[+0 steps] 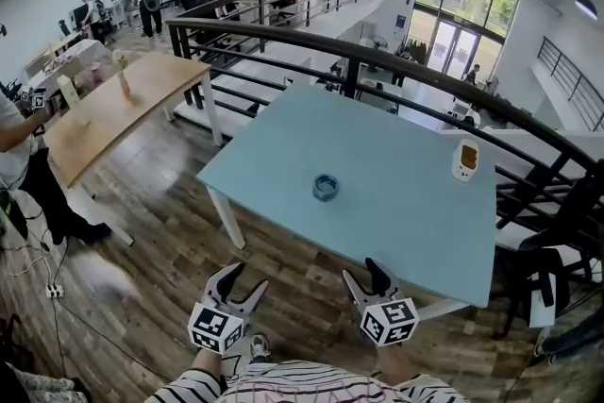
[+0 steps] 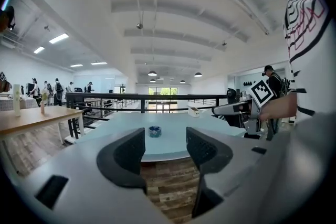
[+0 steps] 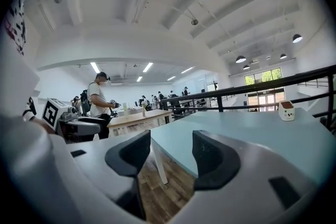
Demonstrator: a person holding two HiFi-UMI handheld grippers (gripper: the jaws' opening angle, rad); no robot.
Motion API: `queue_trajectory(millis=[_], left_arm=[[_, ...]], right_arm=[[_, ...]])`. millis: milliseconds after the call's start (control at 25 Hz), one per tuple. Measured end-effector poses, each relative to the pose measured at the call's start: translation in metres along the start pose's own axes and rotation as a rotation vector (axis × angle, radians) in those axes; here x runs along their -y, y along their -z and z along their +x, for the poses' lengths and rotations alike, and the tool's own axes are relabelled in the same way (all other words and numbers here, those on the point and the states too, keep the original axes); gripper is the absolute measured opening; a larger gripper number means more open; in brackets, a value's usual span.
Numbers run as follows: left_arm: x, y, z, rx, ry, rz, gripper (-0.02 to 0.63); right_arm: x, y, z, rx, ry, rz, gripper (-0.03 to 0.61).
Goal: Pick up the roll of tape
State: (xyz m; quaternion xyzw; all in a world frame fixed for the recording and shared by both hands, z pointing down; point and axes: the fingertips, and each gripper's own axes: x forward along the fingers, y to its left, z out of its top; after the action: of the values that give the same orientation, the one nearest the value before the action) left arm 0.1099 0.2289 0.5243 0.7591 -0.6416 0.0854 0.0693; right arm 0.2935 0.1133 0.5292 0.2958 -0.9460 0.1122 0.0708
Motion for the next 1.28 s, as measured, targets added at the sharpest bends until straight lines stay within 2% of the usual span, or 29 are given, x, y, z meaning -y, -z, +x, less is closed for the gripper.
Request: queue_trajectory(millis=[240,640,1000,1280], left_arm=[[-0.079,-0.016,0.006,0.002,0.106,0.032,0.225],[-0.165,-0.018,0.028,-0.010,0.260,0.081,0.225],[-0.201,-0.009,0.060,-0.015,0.301,0.053,0.225],[-0.227,-0.011,0.101,-0.019,0.282,0.043,0.225]], right_arm=[[-0.040,-0.017,0.059,0.011,0.096,0.018,0.244],[-0.078,-0.020,0.129,0.029,0.220,0.051,0.244],[-0.064,-0.019,0.166,-0.020,0.272,0.039,0.244],[-0.036,-0.023,0.213,-0.046,0.246,0.034,0.244]])
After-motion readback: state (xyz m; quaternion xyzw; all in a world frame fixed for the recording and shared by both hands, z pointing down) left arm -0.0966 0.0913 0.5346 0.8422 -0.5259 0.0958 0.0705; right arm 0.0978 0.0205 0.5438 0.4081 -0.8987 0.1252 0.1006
